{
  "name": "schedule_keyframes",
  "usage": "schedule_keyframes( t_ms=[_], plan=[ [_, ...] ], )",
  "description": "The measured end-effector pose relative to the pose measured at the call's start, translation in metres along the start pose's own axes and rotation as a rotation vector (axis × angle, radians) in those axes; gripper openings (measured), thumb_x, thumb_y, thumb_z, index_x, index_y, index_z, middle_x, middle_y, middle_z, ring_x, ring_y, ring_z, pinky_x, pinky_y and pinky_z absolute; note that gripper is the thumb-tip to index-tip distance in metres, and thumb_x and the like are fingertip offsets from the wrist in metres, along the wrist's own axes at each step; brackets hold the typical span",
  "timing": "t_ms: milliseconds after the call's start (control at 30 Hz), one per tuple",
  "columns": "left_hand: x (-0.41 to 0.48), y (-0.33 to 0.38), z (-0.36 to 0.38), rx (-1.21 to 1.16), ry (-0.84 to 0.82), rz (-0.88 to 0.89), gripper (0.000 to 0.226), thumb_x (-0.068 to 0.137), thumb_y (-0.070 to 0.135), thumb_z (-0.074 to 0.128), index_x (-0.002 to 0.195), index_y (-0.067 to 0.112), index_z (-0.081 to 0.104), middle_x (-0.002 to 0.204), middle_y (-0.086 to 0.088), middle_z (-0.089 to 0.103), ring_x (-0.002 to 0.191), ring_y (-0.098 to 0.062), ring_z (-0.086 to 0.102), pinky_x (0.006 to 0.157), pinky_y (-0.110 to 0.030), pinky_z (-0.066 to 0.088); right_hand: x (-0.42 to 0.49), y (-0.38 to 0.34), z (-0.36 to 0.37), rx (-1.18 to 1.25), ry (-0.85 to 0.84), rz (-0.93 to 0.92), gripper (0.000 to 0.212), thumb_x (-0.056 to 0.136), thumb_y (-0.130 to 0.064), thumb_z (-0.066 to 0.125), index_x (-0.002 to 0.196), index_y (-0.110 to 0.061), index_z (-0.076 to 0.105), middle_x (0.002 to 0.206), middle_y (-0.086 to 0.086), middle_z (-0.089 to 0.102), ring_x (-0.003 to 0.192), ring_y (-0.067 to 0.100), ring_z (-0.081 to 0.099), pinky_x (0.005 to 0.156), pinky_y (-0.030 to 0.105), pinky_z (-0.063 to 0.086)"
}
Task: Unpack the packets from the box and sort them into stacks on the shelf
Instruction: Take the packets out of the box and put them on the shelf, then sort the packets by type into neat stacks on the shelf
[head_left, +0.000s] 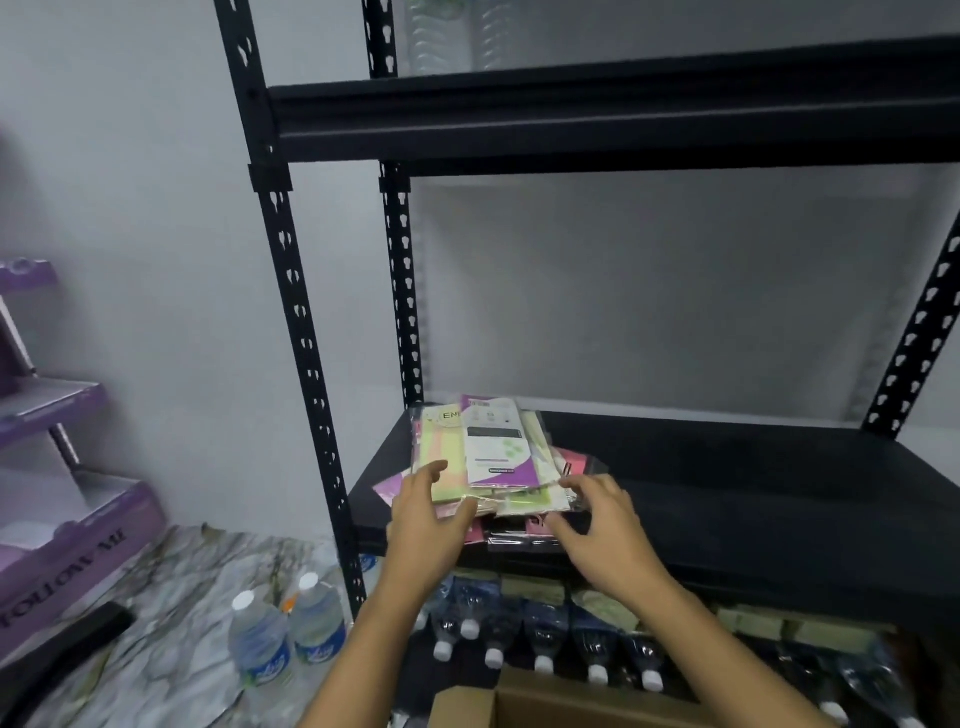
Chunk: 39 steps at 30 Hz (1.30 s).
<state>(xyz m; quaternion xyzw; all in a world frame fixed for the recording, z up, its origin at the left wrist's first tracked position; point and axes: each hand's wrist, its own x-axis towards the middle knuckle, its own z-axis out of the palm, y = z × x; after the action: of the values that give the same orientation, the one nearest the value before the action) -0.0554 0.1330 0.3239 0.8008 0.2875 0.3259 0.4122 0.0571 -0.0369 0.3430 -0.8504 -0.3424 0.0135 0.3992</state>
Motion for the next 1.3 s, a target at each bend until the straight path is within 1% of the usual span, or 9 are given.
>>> schedule_keyframes(
  t_ms=[133,333,467,567,667,900,1067,1200,1300],
  plan=[
    [0.011,-0.001,0.008,0.069,0.008,0.022,0.054,0.087,0.040,0.064,0.136,0.031,0.043,0.138,0.008,0.045,0.130,-0.015,0.041,0.111,-0.054,0.033,0.016,0.005,0.002,0.016,-0.014,-0.026,0.047,0.087,-0.035,0.063,0.131,-0.029,0.047,0.129,-0.012,0.043,0.127,0.014,0.039,0.108,0.044,0.037],
    [0.020,-0.024,0.018,0.103,0.072,-0.002,0.050,0.086,0.043,0.065,0.132,0.036,0.046,0.137,0.010,0.045,0.134,-0.013,0.034,0.112,-0.053,0.027,0.041,0.024,0.012,0.094,-0.007,-0.077,0.044,0.086,-0.038,0.064,0.127,-0.032,0.049,0.128,-0.014,0.044,0.121,0.011,0.045,0.102,0.043,0.045],
    [0.028,-0.022,0.020,0.168,0.064,0.036,0.053,0.083,0.056,0.062,0.132,0.041,0.046,0.138,0.013,0.042,0.134,-0.008,0.023,0.114,-0.048,0.022,0.055,0.039,0.021,0.169,0.016,-0.095,0.044,0.085,-0.033,0.066,0.127,-0.031,0.052,0.129,-0.009,0.047,0.115,0.007,0.050,0.096,0.039,0.051],
    [0.037,-0.014,0.018,0.201,0.053,0.097,0.049,0.083,0.064,0.056,0.128,0.046,0.047,0.137,0.019,0.041,0.134,-0.008,0.022,0.113,-0.047,0.021,0.068,0.038,0.024,0.154,0.016,-0.122,0.043,0.086,-0.030,0.066,0.126,-0.031,0.051,0.124,-0.013,0.048,0.112,0.003,0.047,0.094,0.033,0.049],
    [0.043,-0.016,0.017,0.173,0.066,0.089,0.041,0.087,0.059,0.053,0.126,0.046,0.050,0.134,0.022,0.044,0.133,-0.006,0.026,0.114,-0.045,0.018,0.080,0.035,0.022,0.103,0.028,-0.152,0.040,0.087,-0.027,0.064,0.126,-0.029,0.052,0.113,-0.019,0.048,0.110,0.004,0.043,0.094,0.030,0.044],
    [0.051,-0.026,0.011,0.141,0.067,0.087,0.034,0.091,0.048,0.056,0.124,0.042,0.054,0.129,0.021,0.049,0.128,-0.008,0.036,0.111,-0.053,0.028,0.095,0.037,0.021,0.011,-0.039,-0.159,0.039,0.090,-0.019,0.057,0.126,-0.033,0.052,0.121,-0.019,0.046,0.120,0.007,0.038,0.106,0.042,0.037],
    [0.051,-0.026,0.010,0.097,0.047,0.095,0.033,0.092,0.042,0.058,0.124,0.040,0.053,0.126,0.020,0.049,0.125,-0.007,0.041,0.109,-0.052,0.033,0.108,0.034,0.017,-0.052,-0.094,-0.182,0.042,0.091,-0.009,0.054,0.127,-0.032,0.053,0.127,-0.017,0.047,0.119,0.006,0.038,0.103,0.037,0.041],
    [0.052,-0.031,0.010,0.117,0.023,0.061,0.036,0.091,0.038,0.059,0.127,0.036,0.053,0.128,0.018,0.047,0.123,-0.008,0.041,0.107,-0.049,0.035,0.119,0.031,0.019,-0.097,-0.165,-0.204,0.045,0.094,-0.007,0.051,0.132,-0.031,0.050,0.134,-0.014,0.046,0.116,0.004,0.035,0.094,0.021,0.039],
    [0.054,-0.035,0.010,0.123,0.014,0.074,0.036,0.092,0.033,0.060,0.128,0.032,0.055,0.126,0.019,0.046,0.122,-0.004,0.036,0.108,-0.043,0.036,0.120,0.031,0.024,-0.112,-0.203,-0.209,0.046,0.094,-0.007,0.049,0.135,-0.028,0.049,0.139,-0.013,0.044,0.120,0.005,0.034,0.098,0.020,0.036]
  ],
)
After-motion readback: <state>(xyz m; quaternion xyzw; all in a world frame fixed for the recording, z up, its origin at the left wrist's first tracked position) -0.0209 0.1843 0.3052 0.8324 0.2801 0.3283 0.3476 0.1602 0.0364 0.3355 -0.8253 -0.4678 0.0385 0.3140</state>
